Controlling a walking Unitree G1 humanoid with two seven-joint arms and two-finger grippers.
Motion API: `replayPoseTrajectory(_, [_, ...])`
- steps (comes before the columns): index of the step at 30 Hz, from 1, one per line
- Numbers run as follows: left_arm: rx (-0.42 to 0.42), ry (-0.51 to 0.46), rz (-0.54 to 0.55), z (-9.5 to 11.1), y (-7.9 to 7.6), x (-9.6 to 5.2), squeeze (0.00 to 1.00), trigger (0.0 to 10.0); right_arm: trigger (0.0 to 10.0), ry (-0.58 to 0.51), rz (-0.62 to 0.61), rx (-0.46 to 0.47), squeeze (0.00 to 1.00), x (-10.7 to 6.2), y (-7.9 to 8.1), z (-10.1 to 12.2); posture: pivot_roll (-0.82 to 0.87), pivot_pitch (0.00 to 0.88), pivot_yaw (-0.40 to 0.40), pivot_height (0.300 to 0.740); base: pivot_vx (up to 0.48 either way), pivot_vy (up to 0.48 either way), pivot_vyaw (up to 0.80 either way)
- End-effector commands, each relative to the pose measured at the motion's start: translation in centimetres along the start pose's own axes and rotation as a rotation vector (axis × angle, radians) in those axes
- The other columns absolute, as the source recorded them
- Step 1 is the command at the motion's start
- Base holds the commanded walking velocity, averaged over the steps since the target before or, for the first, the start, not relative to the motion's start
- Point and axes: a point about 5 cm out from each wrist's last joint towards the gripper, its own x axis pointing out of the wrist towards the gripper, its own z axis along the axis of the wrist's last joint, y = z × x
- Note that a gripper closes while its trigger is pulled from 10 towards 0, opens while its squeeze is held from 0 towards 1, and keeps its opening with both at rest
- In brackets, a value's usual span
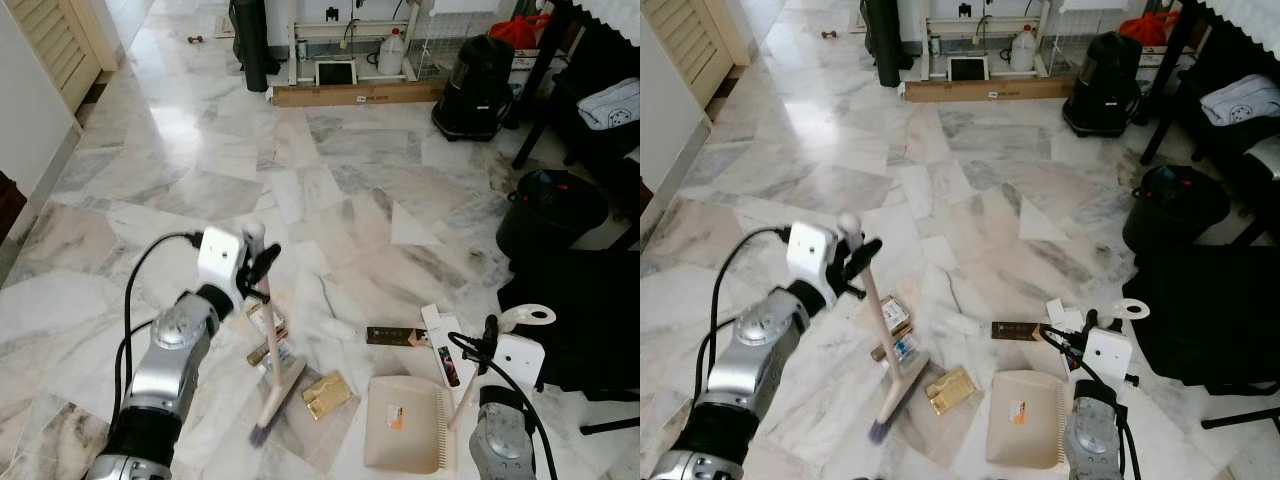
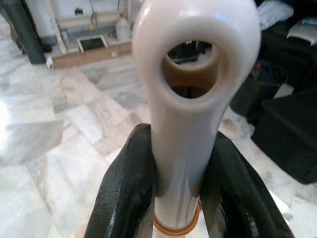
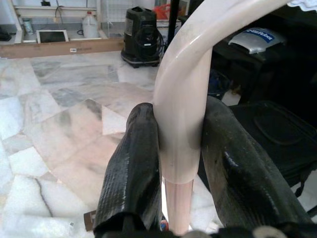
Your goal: Sweep floor
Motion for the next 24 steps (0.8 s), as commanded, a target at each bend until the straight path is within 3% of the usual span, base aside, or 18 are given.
replayPoseTrajectory(1, [0.016,-0.02,0.007,0.2,0.0,0.0,0.0,10.0,10.0,0.107,0.008,-0.02,0.0,-1.5,-0.1,-2.0,0.11,0.133,0.014,0.74,0.0,0.0,0.0])
replayPoseTrajectory(6, [0.021,-0.01,-0.006,0.1,-0.4,0.2,0.0,10.0,10.0,0.092,0.014,-0.018,0.0,-1.5,0.0,-1.8,0.1,0.127,0.009,0.74,0.0,0.0,0.0])
replayPoseTrajectory(9, [-0.068,0.005,-0.008,-0.3,-0.6,0.7,0.0,10.0,10.0,0.089,0.02,-0.016,0.0,-1.3,0.1,-1.7,0.09,0.121,0.007,0.74,0.0,0.0,0.0])
replayPoseTrajectory(15, [-0.155,0.007,-0.028,-0.5,-1.2,1.1,0.0,10.0,10.0,0.08,0.017,-0.017,0.0,-1.2,0.0,-1.6,0.08,0.111,0.006,0.74,0.0,0.0,0.0])
replayPoseTrajectory(19, [-0.28,0.033,-0.035,-0.6,-1.3,1.3,0.0,10.0,10.0,0.086,0.017,-0.023,0.0,-1.2,-0.1,-1.6,0.08,0.109,0.006,0.74,0.0,0.0,0.0])
replayPoseTrajectory(20, [-0.28,0.033,-0.035,-0.6,-1.3,1.3,0.0,10.0,10.0,0.086,0.017,-0.023,0.0,-1.2,-0.1,-1.6,0.08,0.109,0.006,0.74,0.0,0.0,0.0])
replayPoseTrajectory(22, [-0.427,-0.002,-0.005,0.1,-0.8,1.7,0.0,10.0,10.0,0.084,0.015,-0.022,0.0,-1.1,-0.2,-1.6,0.08,0.111,0.004,0.74,0.0,0.0,0.0])
replayPoseTrajectory(23, [-0.427,-0.002,-0.005,0.1,-0.8,1.7,0.0,10.0,10.0,0.084,0.015,-0.022,0.0,-1.1,-0.2,-1.6,0.08,0.111,0.004,0.74,0.0,0.0,0.0])
replayPoseTrajectory(24, [-0.48,-0.025,-0.006,0.7,-0.7,1.9,0.0,10.0,10.0,0.084,0.017,-0.021,0.0,-1.1,-0.2,-1.6,0.08,0.112,0.002,0.74,0.0,0.0,0.0])
